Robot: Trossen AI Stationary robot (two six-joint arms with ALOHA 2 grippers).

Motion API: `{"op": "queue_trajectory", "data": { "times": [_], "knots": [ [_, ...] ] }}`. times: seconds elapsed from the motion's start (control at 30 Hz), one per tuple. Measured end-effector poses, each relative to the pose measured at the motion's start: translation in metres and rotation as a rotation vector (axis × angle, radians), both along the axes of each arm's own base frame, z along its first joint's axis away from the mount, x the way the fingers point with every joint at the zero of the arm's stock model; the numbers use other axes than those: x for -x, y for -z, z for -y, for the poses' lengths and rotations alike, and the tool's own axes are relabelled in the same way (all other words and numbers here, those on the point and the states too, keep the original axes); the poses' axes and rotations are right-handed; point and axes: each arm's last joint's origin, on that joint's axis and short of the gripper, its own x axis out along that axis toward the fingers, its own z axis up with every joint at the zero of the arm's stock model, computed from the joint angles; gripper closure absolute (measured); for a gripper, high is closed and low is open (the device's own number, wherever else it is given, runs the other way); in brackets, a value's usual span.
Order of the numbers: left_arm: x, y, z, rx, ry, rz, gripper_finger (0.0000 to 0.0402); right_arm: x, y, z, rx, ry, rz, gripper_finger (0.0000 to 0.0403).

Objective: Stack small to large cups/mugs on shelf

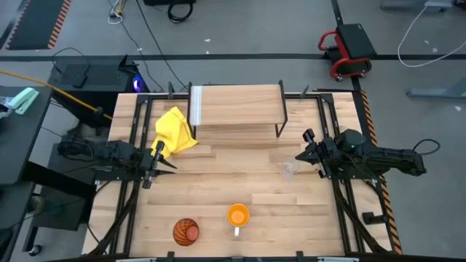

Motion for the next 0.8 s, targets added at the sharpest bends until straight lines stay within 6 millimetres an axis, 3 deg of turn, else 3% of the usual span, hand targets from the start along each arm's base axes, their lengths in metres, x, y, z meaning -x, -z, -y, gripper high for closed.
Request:
{"op": "queue_trajectory", "data": {
  "times": [0.8],
  "knots": [
    [0.0000,0.0001,0.0000,0.000,0.000,0.000,0.0319,0.0000,-0.0001,0.0000,0.000,0.000,0.000,0.0391]
  ]
}}
